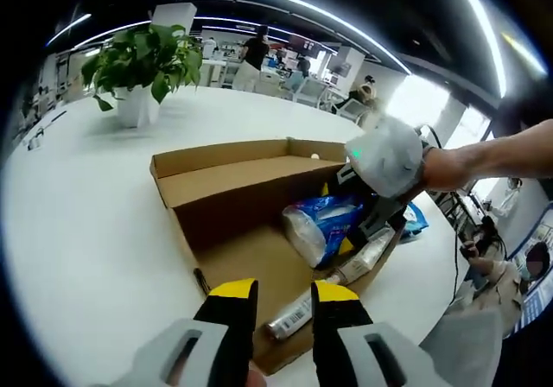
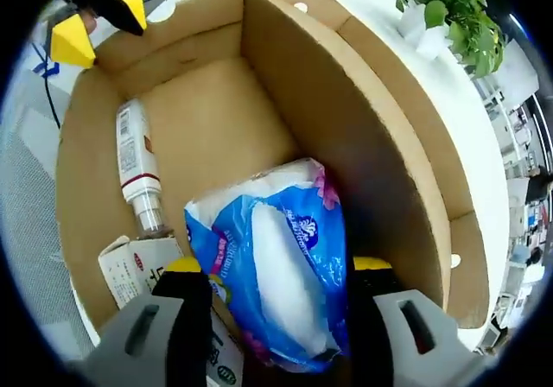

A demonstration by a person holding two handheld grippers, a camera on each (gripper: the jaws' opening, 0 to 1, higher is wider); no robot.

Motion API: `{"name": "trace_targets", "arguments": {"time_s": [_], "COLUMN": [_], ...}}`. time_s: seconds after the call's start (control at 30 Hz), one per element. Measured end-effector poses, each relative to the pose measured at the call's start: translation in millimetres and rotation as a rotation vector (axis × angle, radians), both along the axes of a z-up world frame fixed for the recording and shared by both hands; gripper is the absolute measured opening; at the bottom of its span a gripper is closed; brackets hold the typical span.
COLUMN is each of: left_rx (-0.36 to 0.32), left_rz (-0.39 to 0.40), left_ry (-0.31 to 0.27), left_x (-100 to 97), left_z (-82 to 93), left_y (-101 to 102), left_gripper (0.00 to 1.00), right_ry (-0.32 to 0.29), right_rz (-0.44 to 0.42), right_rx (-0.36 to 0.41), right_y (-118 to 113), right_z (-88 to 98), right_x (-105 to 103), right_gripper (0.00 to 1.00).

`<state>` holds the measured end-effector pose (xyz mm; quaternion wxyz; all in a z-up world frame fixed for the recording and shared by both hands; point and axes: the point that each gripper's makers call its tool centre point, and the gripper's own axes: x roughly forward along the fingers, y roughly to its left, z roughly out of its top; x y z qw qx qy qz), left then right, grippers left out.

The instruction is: Operate the shoe box by opening the lid, removing the specified soft item, and placing it in the target area until the item is outside and the box remains undamaged.

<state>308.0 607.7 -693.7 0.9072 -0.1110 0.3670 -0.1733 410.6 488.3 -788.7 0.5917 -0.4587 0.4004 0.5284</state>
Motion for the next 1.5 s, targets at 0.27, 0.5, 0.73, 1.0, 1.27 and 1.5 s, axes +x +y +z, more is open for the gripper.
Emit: {"name": "trace_targets", "arguments": {"time_s": [0.27,0.5,0.73,1.0,1.27,1.5], "left_rx": [-0.015,-0.028,-0.028,-0.033,-0.025,-0.023], "left_rz": [0.007,-0.003,-0.015,-0.007,-0.027,-0.038], "left_ry": [-0.001,0.003,-0.013,-0.019,-0.033,-0.044], "left_x": [-2.2,-6.0,-5.9,-8.4,-7.6,-8.4], "left_z": [1.3,1.9,10.5,12.6,20.7,26.3], "left_y": [-1,-4,-5,-5,-9,-16], "left_gripper": [0.24,0.24,0.24,0.24,0.24,0.25], "right_ry": [0.005,-0.048,-0.028,-0.064,-0.084,-0.127], "right_rz": [-0.015,0.035,-0.026,-0.049,-0.051,-0.031], "right_rx": [0.013,0.031,0.080,0.139,0.157,0.177], "right_y": [-1,5,4,9,3,0], "right_z": [2.9,7.7,15.2,36.0,51.9,72.6], "right_x": [-4,-11,-14,-9,-10,-11], "right_gripper": [0.54,0.33,0.28,0.26,0.26,0.26]}}
